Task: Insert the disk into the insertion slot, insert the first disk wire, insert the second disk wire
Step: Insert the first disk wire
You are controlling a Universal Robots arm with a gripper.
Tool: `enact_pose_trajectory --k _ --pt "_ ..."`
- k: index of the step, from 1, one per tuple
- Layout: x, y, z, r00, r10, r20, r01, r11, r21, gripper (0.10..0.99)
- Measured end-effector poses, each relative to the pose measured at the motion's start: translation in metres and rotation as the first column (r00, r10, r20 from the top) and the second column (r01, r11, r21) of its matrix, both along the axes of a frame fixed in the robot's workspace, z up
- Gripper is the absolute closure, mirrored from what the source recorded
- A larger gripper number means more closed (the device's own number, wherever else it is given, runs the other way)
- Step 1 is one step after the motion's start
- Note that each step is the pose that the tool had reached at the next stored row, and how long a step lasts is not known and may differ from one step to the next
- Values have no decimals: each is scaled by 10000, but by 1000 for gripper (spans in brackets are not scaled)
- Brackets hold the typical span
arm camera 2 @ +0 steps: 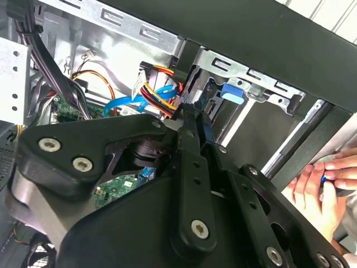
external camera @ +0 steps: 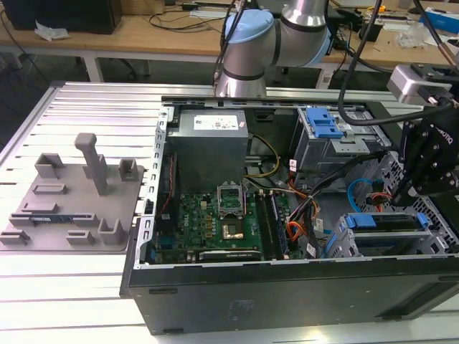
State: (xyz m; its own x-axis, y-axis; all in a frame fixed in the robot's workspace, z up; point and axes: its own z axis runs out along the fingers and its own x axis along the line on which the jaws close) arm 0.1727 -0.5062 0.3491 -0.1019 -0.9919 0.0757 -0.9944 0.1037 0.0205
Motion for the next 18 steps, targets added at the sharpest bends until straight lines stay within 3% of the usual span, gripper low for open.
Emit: enact_pose_trajectory --k 2,4,7,8,10,16,18 --pt "0 -1 1 9998 181 9 -181 9998 -2 922" --pt "-1 -1 0 9993 364 82 -364 9993 -2 922" --pt "-20 -1 0 9982 433 423 -434 9991 5 922" --pt "-33 -2 1 9979 431 482 -434 9990 42 922" --pt "-48 -4 0 9978 423 515 -434 9989 203 922" --pt "-49 -25 29 9978 420 518 -434 9987 272 922" --pt "-49 -79 31 9978 407 527 -433 9979 490 922"
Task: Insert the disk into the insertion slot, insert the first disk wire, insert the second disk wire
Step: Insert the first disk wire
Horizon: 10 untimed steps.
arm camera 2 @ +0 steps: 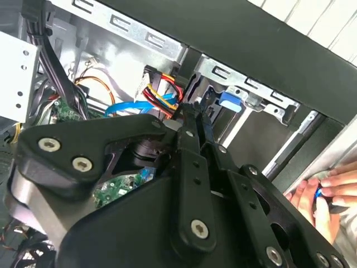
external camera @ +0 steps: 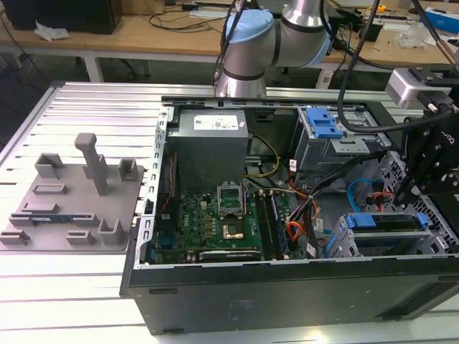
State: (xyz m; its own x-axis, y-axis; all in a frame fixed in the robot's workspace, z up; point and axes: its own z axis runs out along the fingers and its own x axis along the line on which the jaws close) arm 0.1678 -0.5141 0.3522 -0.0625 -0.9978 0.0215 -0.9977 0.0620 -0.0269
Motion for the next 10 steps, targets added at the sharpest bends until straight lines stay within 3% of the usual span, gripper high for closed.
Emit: enact_pose_trajectory --k 2,3,5,6,7,10 --pt "0 -32 10 10000 1 -10 -1 10000 83 922" --pt "0 -33 20 10000 1 -57 0 10000 84 922" --pt "1 -33 29 9987 -50 -509 53 10000 72 922" --pt "1 -33 29 9982 -76 -603 81 9999 70 922" --pt "1 -33 29 9980 -94 -631 99 9999 70 922" --pt "0 -33 30 9980 -94 -632 98 9999 69 922"
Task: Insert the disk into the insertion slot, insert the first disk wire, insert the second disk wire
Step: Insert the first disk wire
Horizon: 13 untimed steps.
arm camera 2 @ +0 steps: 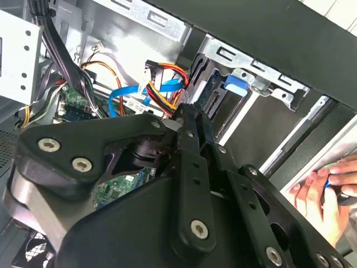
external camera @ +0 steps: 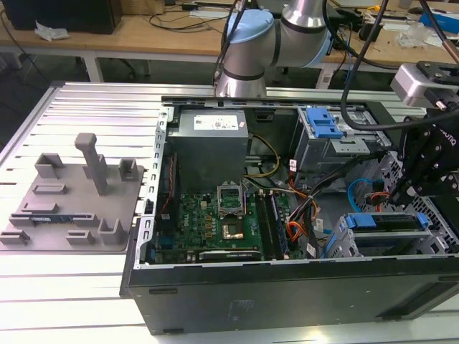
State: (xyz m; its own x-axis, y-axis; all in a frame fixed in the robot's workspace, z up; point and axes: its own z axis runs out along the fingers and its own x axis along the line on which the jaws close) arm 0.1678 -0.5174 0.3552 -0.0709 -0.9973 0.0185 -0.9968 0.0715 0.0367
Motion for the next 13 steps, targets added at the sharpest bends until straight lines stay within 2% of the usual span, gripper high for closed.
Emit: enact_pose_trajectory --k 7,10,13 --pt "15 0 0 10000 11 16 -11 10000 -1 922" --pt "29 -1 -1 9999 89 61 -89 10000 0 922" --pt "30 -13 -1 9999 126 63 -126 9999 -13 922"
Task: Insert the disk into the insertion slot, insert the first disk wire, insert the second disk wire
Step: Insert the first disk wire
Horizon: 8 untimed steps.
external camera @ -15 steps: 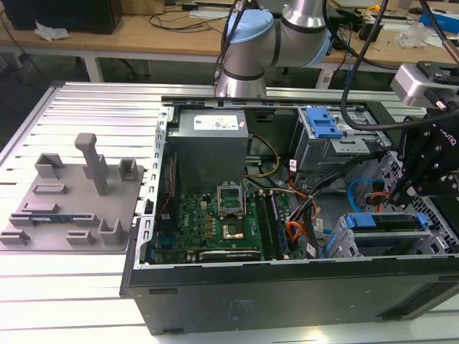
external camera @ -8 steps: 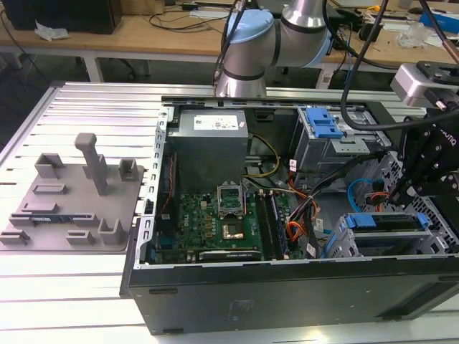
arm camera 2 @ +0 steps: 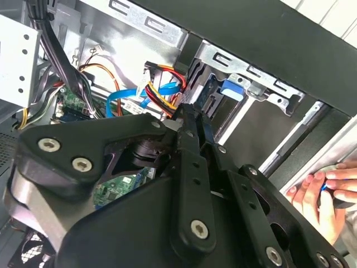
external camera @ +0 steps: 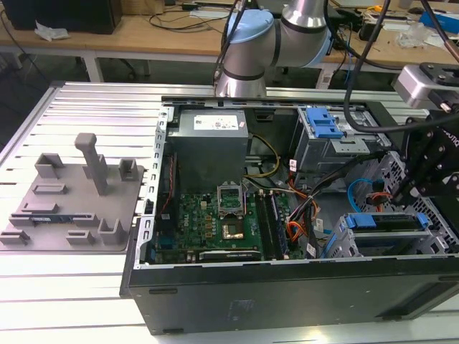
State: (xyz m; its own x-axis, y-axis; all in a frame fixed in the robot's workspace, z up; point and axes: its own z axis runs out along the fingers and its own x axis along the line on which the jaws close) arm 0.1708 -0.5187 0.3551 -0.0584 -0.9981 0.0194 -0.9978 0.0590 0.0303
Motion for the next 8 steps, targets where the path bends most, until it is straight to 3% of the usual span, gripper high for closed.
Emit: enact_pose_trajectory --k 8 --pt "19 -22 0 9998 207 -1 -207 9998 -52 922"
